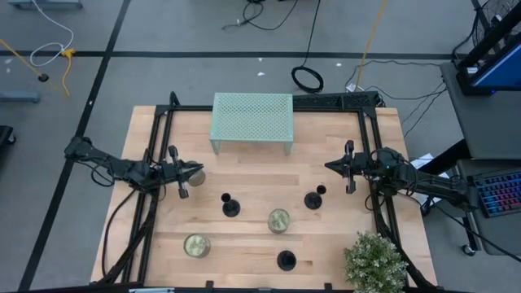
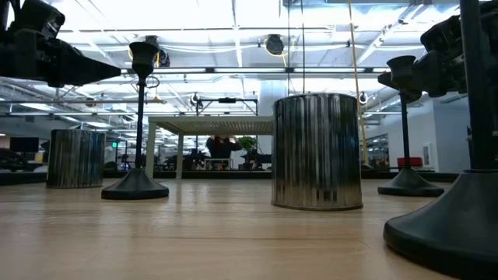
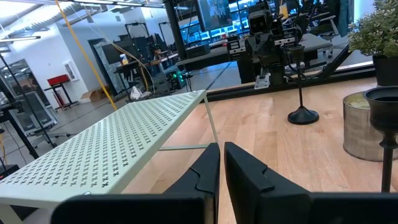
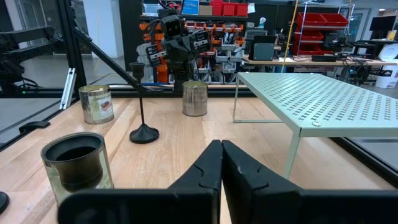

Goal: Pick & Place candle stick holders

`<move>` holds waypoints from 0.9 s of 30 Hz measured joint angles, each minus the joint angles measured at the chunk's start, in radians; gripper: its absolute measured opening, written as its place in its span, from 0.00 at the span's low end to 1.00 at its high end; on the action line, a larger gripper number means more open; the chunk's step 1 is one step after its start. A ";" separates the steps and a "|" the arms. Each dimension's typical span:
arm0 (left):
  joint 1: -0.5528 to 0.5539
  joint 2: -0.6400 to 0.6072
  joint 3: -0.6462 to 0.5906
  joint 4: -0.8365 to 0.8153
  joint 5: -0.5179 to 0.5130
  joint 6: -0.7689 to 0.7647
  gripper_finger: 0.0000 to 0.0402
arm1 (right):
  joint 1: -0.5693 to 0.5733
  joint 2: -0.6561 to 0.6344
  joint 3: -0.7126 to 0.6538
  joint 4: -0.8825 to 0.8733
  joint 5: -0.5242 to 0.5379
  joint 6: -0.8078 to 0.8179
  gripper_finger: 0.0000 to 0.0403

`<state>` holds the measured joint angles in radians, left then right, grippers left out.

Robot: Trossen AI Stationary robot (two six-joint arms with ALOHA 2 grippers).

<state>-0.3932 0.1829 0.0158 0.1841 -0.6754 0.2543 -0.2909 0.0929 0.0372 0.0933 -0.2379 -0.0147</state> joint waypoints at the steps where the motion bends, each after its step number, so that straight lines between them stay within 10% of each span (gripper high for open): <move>1: 0.000 0.000 0.000 0.000 0.000 0.000 0.08 | 0.000 0.000 0.000 0.000 0.000 0.000 0.00; 27: 0.000 0.000 0.007 -0.061 -0.080 0.140 0.08 | 0.000 0.000 0.000 0.000 0.000 0.000 0.00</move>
<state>-0.3931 0.1827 0.0227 0.1233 -0.7553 0.3941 -0.2909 0.0929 0.0372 0.0933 -0.2377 -0.0147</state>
